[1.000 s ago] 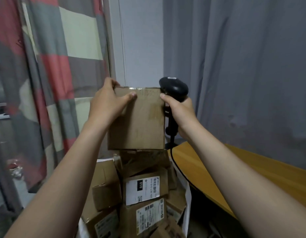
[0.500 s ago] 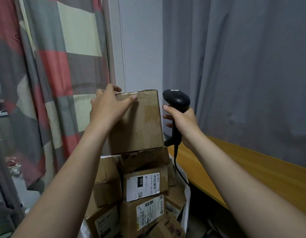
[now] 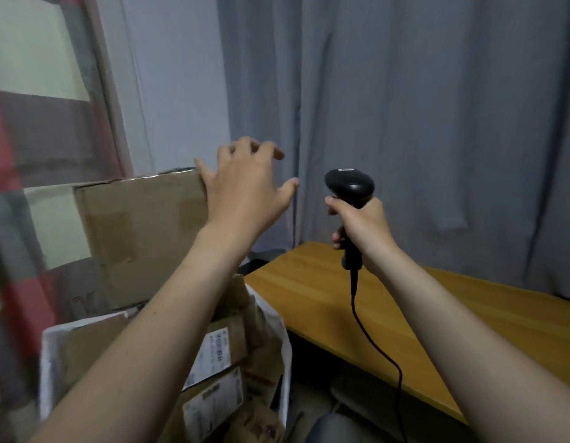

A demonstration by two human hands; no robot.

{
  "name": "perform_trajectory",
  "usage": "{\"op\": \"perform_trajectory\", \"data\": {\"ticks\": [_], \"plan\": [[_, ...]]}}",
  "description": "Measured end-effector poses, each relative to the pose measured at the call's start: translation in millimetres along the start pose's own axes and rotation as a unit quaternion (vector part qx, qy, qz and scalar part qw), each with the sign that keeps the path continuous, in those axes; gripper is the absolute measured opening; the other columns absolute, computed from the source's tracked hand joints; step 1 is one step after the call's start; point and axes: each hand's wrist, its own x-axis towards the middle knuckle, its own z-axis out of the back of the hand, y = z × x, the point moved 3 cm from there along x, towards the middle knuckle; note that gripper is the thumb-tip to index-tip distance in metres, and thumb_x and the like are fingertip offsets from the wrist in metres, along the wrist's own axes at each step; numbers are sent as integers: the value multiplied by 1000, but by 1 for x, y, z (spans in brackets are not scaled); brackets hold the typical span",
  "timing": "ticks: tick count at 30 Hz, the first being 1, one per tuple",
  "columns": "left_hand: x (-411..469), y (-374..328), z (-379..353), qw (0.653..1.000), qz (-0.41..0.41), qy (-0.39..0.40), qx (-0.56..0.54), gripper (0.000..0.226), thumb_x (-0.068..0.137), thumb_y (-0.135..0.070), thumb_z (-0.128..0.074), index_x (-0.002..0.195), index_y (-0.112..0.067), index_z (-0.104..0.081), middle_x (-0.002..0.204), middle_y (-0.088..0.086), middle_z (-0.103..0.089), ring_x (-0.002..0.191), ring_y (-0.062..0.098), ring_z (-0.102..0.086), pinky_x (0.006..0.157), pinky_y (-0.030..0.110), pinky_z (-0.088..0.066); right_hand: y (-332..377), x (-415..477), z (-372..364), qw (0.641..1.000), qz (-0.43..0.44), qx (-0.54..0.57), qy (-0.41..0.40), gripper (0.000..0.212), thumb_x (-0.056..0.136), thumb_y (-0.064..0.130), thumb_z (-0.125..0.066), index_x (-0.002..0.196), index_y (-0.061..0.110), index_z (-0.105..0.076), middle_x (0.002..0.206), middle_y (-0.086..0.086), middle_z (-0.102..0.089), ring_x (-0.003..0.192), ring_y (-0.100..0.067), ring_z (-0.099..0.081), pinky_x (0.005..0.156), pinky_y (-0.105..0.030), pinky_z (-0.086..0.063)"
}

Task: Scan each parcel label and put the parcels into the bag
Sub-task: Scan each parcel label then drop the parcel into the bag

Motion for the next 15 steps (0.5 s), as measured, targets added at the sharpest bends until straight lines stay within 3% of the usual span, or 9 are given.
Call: {"op": "perform_trajectory", "data": {"ticks": [7, 15], "plan": [[-19, -112, -136, 968, -60, 205, -128, 55, 90, -65, -62, 134, -33, -56, 143, 0, -50, 135, 33, -43, 106, 57, -42, -45, 0, 155, 986, -82, -63, -130, 26, 98, 26, -71, 106, 4, -60, 81, -10, -57, 48, -18, -53, 43, -27, -45], [-65, -227, -291, 906, -97, 370, -180, 56, 85, -63, -69, 130, -32, -60, 141, 5, -53, 134, 34, -47, 107, 50, -45, -130, -12, 324, 939, -224, -94, -244, 16, 99, 21, -67, 101, 10, -56, 93, -11, -55, 55, -21, -54, 45, -30, -48]]}}
